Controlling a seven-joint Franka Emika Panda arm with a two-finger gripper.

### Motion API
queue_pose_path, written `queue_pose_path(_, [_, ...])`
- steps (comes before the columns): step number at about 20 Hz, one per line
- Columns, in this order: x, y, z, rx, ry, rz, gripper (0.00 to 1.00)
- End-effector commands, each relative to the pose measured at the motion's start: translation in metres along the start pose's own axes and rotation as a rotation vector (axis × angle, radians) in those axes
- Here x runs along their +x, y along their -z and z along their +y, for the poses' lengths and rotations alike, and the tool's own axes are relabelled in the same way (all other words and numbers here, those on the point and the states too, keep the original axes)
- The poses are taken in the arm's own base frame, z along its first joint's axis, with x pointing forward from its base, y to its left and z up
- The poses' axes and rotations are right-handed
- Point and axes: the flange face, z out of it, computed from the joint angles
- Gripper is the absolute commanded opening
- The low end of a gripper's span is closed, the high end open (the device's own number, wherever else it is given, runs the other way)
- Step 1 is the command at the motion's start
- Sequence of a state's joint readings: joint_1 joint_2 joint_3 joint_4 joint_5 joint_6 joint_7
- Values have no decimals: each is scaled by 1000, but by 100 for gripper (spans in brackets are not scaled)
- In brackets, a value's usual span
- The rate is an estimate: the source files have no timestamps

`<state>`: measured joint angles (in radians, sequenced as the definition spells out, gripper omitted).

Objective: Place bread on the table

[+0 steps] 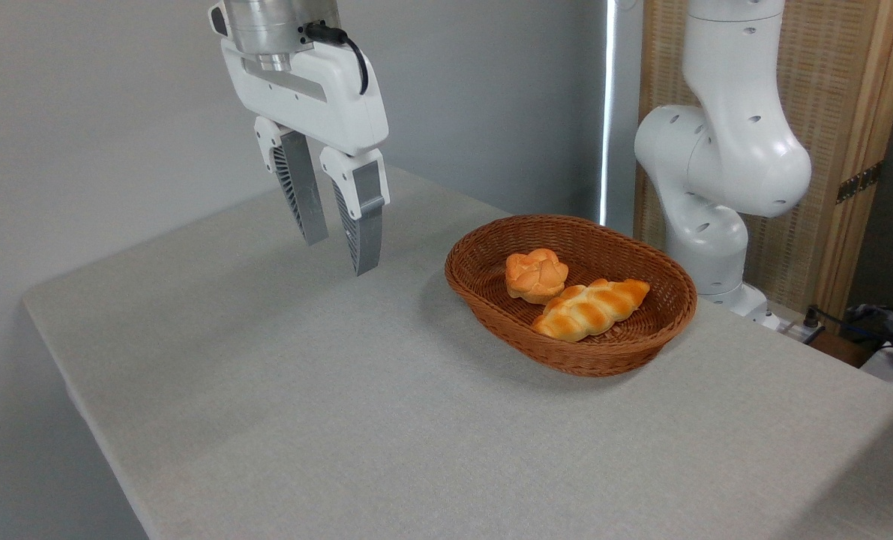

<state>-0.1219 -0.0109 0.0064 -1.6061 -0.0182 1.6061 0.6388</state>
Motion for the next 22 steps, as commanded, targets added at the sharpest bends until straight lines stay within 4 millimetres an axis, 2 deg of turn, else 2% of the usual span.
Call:
queue_pose_path(1, [-5, 4, 2, 18, 2, 7, 100])
queue_pose_path(18, [-11, 8, 1, 22, -15, 12, 100])
queue_pose_path(22, [-34, -2, 19, 23, -50, 11, 100])
